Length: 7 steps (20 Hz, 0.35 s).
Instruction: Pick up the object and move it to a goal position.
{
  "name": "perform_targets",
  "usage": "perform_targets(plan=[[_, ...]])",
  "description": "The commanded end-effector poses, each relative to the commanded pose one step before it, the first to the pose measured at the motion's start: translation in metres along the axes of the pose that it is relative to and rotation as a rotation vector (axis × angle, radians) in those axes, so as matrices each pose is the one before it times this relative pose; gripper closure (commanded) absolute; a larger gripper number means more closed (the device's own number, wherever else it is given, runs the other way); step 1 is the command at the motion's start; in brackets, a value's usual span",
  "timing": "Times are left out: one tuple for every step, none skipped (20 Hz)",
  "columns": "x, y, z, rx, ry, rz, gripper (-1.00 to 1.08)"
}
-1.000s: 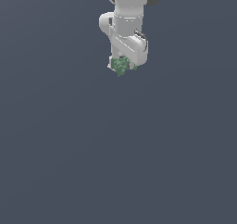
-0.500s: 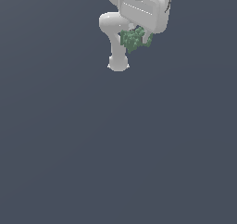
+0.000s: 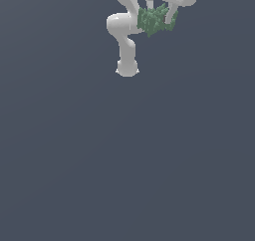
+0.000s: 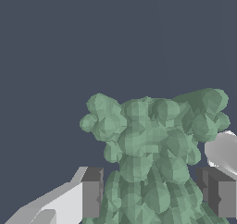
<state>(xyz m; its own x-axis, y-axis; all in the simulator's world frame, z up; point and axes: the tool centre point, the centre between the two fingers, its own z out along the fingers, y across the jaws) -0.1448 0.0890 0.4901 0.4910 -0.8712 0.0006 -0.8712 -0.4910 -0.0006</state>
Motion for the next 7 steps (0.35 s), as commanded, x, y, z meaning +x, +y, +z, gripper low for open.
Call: perform_targets(plan=[[-0.00264, -0.00158, -0.00806, -0.00069, -0.00043, 0.00029, 1.08], [-0.00070, -0.00049, -0.00213, 0.00000, 0.00000, 0.00000, 1.08], [-0.00056, -0.00040, -0.00172, 0.00000, 0.00000, 0.00000, 1.08], [-0.00021, -0.00023, -0.00134, 0.00018, -0.00045, -0.00003, 1.08], [-0.00030, -0.00023, -0.00095, 0.00000, 0.00000, 0.00000, 1.08], [-0.00018, -0.00014, -0.00057, 0.00000, 0.00000, 0.00000, 1.08], [-0.00006, -0.00005, -0.00019, 0.00000, 0.00000, 0.00000, 1.08]])
